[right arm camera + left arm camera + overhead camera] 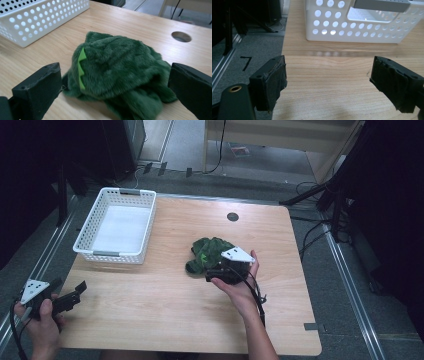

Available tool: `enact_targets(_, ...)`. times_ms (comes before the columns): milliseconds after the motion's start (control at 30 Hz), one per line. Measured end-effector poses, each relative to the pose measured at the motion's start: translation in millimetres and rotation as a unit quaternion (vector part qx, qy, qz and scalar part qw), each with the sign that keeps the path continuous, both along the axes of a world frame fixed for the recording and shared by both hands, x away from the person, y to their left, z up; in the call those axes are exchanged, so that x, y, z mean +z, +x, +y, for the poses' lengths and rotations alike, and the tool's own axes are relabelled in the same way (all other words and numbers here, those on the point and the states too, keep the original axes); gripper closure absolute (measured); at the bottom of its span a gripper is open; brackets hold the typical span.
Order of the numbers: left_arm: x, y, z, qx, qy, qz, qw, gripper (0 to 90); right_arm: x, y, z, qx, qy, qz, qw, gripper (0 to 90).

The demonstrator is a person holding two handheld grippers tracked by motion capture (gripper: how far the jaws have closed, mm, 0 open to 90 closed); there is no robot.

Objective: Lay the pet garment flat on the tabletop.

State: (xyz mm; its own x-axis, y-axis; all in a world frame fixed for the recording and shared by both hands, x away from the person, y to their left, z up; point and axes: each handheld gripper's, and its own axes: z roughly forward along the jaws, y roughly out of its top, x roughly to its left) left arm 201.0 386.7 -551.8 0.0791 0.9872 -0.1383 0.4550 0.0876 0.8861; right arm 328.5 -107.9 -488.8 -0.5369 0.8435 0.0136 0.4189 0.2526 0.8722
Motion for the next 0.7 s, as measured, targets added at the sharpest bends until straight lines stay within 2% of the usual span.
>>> enact_targets(33,0.0,0.1,0.0,0.000,0.000,0.000,1.0000,13.6,-2.6,5.2,2.9,0.001,-0.001,0.006,1.0000,0.0)
enact_targets(67,-0.2,0.2,-0.2,0.001,0.000,-0.001,1.0000,13.6,-10.6,14.7,9.4,0.001,-0.012,0.024,0.9996,0.0)
enact_targets(100,-0.2,0.2,-0.2,0.001,0.000,-0.001,1.0000,13.6,-10.6,14.7,9.4,0.001,-0.012,0.024,0.9996,0.0)
enact_targets(133,-0.1,0.2,-0.3,0.001,0.001,-0.001,1.0000,13.6,-21.7,23.0,15.7,0.003,-0.029,0.041,0.9987,0.0)
enact_targets(167,0.0,0.3,-0.6,0.000,0.003,0.000,1.0000,13.6,-21.7,23.0,15.7,0.003,-0.029,0.041,0.9987,0.0)
enact_targets(300,0.0,0.6,-1.4,0.000,0.008,0.001,1.0000,13.6,-41.8,34.8,24.0,0.008,-0.055,0.072,0.9959,1.2)
enact_targets(400,0.6,-0.1,-1.5,0.003,0.009,-0.001,1.0000,13.6,-48.5,36.4,24.9,0.002,-0.071,0.069,0.9951,16.9)
enact_targets(433,1.0,-0.5,-1.2,0.004,0.008,-0.001,1.0000,13.6,-48.9,36.6,24.9,-0.003,-0.073,0.071,0.9947,26.8)
enact_targets(467,1.4,-0.5,-0.8,0.005,0.009,0.000,0.9999,13.6,-48.9,36.6,24.9,-0.003,-0.073,0.071,0.9947,26.8)
enact_targets(500,1.8,-0.3,-1.0,0.006,0.010,0.001,0.9999,13.6,-49.3,36.1,24.9,-0.003,-0.082,0.066,0.9944,32.3)
enact_targets(533,2.8,-0.4,-1.5,0.007,0.013,0.005,0.9999,13.6,-50.5,33.9,24.4,-0.004,-0.098,0.054,0.9937,47.5)
enact_targets(567,4.0,-0.7,-2.8,0.008,0.019,0.007,0.9998,13.6,-50.6,33.2,22.7,-0.007,-0.097,0.047,0.9941,58.8)
enact_targets(600,7.2,-2.2,-7.0,0.011,0.030,0.003,0.9995,13.6,-50.4,31.8,20.5,-0.011,-0.096,0.038,0.9946,66.1)
enact_targets(633,9.8,-3.4,-8.5,0.007,0.016,-0.004,0.9998,13.8,-50.7,30.9,18.9,-0.009,-0.092,0.031,0.9952,71.5)
enact_targets(667,9.8,-3.4,-8.5,0.007,0.016,-0.004,0.9998,13.7,-50.0,30.0,16.9,-0.006,-0.088,0.028,0.9957,75.0)
enact_targets(700,12.7,-4.7,-10.8,-0.001,0.002,-0.011,0.9999,13.7,-50.0,30.0,16.9,-0.006,-0.088,0.028,0.9957,75.0)
